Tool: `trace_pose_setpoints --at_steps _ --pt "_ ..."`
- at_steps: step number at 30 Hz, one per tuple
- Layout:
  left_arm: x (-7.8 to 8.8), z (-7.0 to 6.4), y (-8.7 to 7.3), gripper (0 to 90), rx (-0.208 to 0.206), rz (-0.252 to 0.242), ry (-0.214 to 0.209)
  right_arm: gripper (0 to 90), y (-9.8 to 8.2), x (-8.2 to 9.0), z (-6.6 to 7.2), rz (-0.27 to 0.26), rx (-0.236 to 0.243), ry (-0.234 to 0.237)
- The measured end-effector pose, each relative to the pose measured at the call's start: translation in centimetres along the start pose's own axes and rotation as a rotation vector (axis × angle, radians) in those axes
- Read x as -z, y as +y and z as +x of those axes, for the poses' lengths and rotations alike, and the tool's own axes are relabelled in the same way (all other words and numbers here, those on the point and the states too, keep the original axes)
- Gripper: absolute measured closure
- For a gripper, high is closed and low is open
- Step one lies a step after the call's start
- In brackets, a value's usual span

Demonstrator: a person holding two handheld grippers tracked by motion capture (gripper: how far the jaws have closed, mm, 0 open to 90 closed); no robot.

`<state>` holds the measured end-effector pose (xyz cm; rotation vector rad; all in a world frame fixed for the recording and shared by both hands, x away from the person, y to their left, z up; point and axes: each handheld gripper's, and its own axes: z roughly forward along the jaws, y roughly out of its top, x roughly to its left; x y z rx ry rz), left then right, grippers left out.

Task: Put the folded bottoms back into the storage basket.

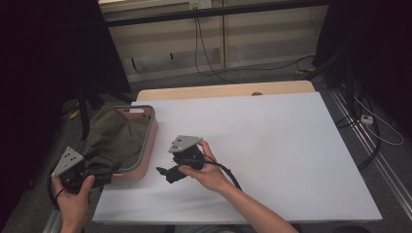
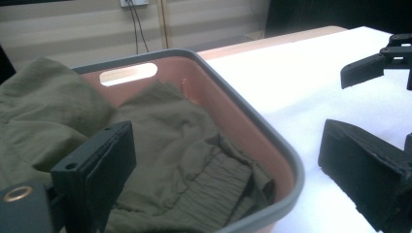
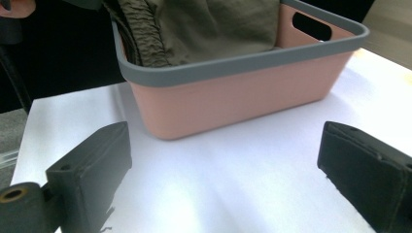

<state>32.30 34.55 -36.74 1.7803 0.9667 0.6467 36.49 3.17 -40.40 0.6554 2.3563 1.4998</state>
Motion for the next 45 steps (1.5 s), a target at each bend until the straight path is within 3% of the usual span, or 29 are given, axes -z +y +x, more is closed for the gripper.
trace_pose_setpoints --at_steps 15,16,18,23,24,37,41,45 --pt "-1.3 -3.5 0.2 6.0 -0.015 -0.019 -0.058 5.3 -2.3 4.4 -1.5 -0.004 -0.040 -0.069" --pt "-1.6 -3.9 0.4 5.8 -0.035 -0.007 -0.078 5.6 -2.7 5.0 -1.7 0.013 -0.037 -0.092" --pt "-2.0 -4.4 0.5 5.8 -0.035 -0.005 -0.092 5.9 -2.9 5.4 -1.9 0.029 -0.033 -0.105" --pt "-2.7 -5.4 0.7 5.8 -0.056 0.012 -0.120 5.4 -3.1 7.0 -2.2 0.022 -0.036 -0.115" --pt "-3.1 -5.9 0.9 5.8 -0.061 0.026 -0.127 5.5 -3.3 7.7 -2.4 0.026 -0.031 -0.137" --pt "-5.6 -9.2 0.9 5.8 -0.081 0.029 -0.176 5.5 -5.4 11.1 -3.8 0.029 -0.075 -0.212" --pt "-6.5 -10.6 0.8 5.8 -0.095 0.063 -0.233 5.2 -6.2 12.7 -4.1 0.034 -0.088 -0.243" --pt "-7.1 -11.3 0.8 5.7 -0.114 0.079 -0.249 5.2 -6.5 13.5 -4.1 0.039 -0.090 -0.264"
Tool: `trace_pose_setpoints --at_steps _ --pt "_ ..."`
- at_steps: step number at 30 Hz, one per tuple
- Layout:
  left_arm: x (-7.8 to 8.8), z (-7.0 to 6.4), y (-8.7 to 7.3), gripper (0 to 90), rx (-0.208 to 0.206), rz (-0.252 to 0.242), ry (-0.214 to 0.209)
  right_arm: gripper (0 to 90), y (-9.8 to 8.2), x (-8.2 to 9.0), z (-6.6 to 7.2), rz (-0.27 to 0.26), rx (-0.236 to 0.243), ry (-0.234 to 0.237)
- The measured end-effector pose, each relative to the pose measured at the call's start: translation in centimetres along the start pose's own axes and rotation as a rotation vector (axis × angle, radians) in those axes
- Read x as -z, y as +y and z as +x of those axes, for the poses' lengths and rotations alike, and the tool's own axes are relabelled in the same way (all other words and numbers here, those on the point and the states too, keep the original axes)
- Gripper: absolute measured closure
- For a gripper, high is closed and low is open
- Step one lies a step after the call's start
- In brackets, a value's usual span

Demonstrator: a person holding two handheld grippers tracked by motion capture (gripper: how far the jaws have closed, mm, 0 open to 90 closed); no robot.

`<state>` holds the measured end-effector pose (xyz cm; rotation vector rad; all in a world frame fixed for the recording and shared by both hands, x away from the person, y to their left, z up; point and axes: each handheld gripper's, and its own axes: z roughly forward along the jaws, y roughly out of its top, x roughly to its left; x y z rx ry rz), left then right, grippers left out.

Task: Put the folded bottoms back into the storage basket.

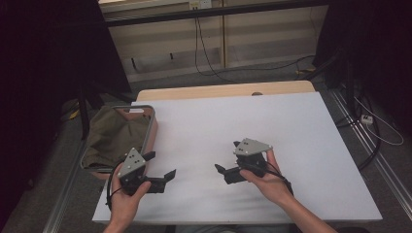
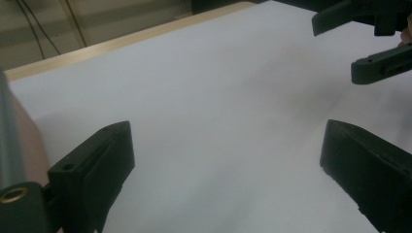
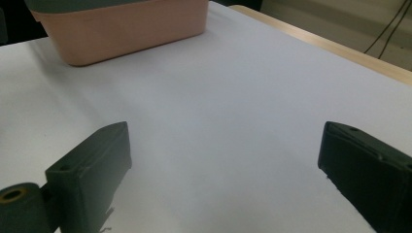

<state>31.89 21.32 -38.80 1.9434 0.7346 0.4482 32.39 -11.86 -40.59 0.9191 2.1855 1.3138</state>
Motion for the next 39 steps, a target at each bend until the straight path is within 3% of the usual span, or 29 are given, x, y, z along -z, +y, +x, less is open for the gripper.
trace_pose_setpoints --at_steps 2,9,12,14,19,24,27,39 --pt "-0.7 -0.7 -0.2 5.7 0.008 -0.008 -0.003 5.1 -0.5 1.0 -0.4 -0.009 -0.010 -0.018" --pt "-2.2 -1.1 -1.3 5.8 0.005 0.001 -0.041 5.0 -2.2 2.8 -1.1 -0.022 -0.036 -0.069" --pt "-2.3 -1.0 -1.6 5.7 0.002 0.005 -0.040 5.0 -3.2 3.5 -1.5 -0.017 -0.055 -0.092" --pt "-2.1 -0.9 -2.0 5.7 0.030 -0.015 -0.036 5.0 -3.7 3.8 -1.7 -0.014 -0.061 -0.105" --pt "-1.9 -0.9 -2.5 5.7 0.035 0.000 -0.046 5.1 -4.5 4.7 -2.2 -0.006 -0.082 -0.136" --pt "-1.8 -1.0 -2.8 5.7 0.025 -0.013 -0.017 4.6 -5.2 5.9 -2.6 -0.009 -0.098 -0.168" --pt "-2.0 -1.2 -3.0 5.7 -0.005 0.005 0.004 3.6 -5.6 6.7 -3.0 -0.023 -0.110 -0.198" --pt "-2.0 -1.2 -3.4 5.8 0.033 -0.004 0.002 3.7 -7.6 9.2 -4.5 -0.024 -0.159 -0.268"
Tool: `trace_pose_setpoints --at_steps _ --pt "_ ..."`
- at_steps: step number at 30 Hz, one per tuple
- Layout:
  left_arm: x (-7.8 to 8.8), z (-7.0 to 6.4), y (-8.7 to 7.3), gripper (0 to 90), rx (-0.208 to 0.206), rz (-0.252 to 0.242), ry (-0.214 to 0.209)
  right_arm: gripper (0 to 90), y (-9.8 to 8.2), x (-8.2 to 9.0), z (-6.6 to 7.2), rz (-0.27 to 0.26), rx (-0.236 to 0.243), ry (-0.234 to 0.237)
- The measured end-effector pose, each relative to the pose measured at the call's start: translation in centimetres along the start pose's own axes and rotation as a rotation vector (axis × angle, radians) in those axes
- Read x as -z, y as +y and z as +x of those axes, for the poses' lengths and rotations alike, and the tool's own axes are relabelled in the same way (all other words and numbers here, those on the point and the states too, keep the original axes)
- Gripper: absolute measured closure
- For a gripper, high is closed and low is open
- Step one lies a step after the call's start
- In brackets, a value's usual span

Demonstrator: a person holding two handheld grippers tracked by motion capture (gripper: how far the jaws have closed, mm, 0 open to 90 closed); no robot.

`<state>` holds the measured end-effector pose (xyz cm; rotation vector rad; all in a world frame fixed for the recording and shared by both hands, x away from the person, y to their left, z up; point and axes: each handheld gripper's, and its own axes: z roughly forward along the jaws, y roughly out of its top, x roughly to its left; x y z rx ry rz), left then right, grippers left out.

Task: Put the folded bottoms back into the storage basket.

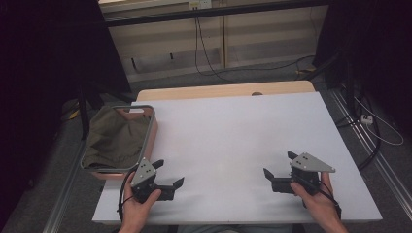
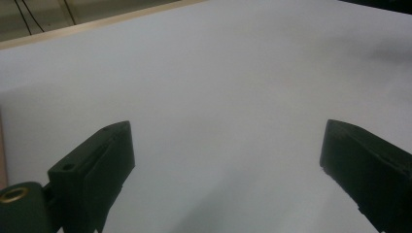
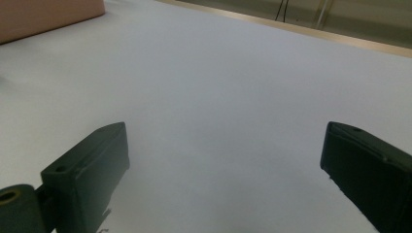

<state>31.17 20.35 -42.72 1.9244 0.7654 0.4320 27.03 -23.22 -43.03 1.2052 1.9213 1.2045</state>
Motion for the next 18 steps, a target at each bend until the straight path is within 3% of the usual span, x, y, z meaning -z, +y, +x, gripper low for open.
trace_pose_setpoints --at_steps 9,12,18 --pt "0.2 0.2 -0.2 5.8 0.011 0.004 0.010 3.9 -1.8 1.2 -1.3 0.010 -0.009 -0.046" --pt "0.3 0.2 -0.3 5.8 0.009 -0.002 0.014 3.9 -2.6 1.8 -2.0 -0.001 -0.036 -0.077" --pt "0.2 0.2 -0.4 5.8 0.007 0.008 0.024 3.4 -2.8 2.5 -2.0 -0.024 -0.037 -0.080"
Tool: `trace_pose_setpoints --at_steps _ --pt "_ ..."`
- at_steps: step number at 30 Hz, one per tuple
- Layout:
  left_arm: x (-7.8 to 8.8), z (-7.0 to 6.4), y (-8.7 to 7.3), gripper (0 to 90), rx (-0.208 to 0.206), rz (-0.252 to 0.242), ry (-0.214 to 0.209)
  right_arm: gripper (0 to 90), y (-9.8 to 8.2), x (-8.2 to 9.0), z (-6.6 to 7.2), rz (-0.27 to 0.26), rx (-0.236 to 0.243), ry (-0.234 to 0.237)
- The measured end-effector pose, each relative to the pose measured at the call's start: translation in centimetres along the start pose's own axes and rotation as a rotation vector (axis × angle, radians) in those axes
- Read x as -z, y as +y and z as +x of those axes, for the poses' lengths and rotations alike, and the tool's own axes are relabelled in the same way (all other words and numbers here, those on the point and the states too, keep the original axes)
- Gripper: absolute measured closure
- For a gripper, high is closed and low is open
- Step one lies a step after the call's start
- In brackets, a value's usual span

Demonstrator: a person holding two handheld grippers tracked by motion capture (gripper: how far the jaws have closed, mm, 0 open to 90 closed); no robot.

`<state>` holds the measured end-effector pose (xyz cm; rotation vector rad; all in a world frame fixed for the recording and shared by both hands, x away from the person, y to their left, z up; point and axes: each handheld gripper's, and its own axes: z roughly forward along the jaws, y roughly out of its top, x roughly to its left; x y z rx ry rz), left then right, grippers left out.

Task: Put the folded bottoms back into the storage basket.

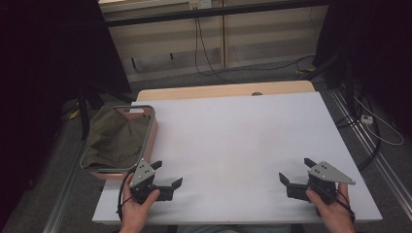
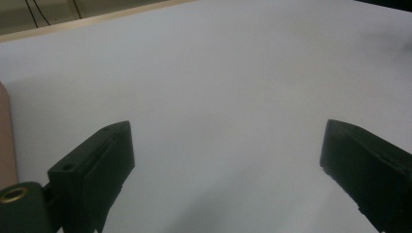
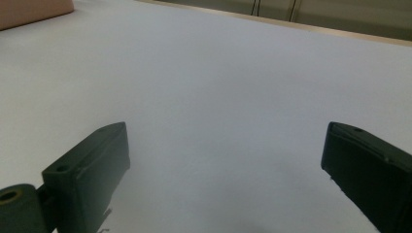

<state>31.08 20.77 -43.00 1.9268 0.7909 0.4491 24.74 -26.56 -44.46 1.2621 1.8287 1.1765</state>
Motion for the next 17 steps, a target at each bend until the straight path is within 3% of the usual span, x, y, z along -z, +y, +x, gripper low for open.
trace_pose_setpoints --at_steps 5,9,17 --pt "-0.07 0.19 0.02 5.7 0.015 0.002 -0.017 3.1 -0.80 0.32 -0.05 0.001 -0.003 0.010" --pt "0.10 0.39 0.01 5.8 0.020 -0.008 -0.006 2.3 -0.47 0.45 0.00 -0.043 -0.024 0.024" --pt "-0.06 0.34 -0.02 5.8 0.020 -0.002 -0.017 2.3 -0.36 -0.18 0.10 -0.030 -0.022 0.026"
